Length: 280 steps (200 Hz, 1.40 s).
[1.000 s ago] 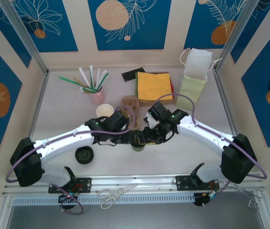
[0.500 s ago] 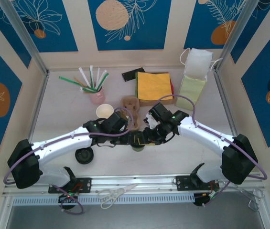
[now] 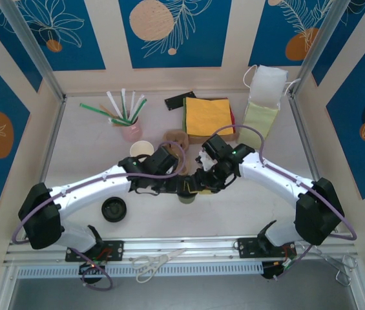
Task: Pack the takeout coffee
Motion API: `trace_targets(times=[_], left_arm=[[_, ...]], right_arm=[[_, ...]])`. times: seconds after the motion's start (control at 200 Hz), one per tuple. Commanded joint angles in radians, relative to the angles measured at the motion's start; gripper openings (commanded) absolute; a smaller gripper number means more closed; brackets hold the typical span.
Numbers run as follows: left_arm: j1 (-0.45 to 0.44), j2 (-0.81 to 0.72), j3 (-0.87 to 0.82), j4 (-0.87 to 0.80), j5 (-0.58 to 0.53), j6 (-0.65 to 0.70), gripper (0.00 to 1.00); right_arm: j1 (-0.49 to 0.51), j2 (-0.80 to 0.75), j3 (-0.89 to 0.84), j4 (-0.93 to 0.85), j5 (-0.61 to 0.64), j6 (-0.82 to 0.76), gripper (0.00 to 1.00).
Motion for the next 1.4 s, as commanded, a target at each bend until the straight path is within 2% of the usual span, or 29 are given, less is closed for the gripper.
trace_targets(times=[0.0, 0.595, 0.85, 0.965, 1.395], left_arm=[[0.009, 0.012, 0.051, -0.049, -0.007, 0.034, 0.35], [0.069, 0.042, 0.072, -0.04, -0.008, 0.085, 0.38], [0.072, 0.072, 0.071, -0.027, -0.002, 0.093, 0.37], [0.072, 0.076, 0.051, -0.021, -0.002, 0.092, 0.34], [0.07, 0.081, -0.046, -0.013, 0.004, 0.082, 0.29]], right_arm=[[-0.01, 0.008, 0.045, -0.047, 0.014, -0.032, 0.47], [-0.058, 0.014, 0.036, -0.035, 0.021, -0.04, 0.53], [-0.06, 0.056, 0.045, -0.012, 0.012, -0.046, 0.52], [-0.058, 0.078, 0.044, -0.01, 0.014, -0.052, 0.49], [-0.058, 0.095, -0.045, 0.004, 0.056, -0.058, 0.44]])
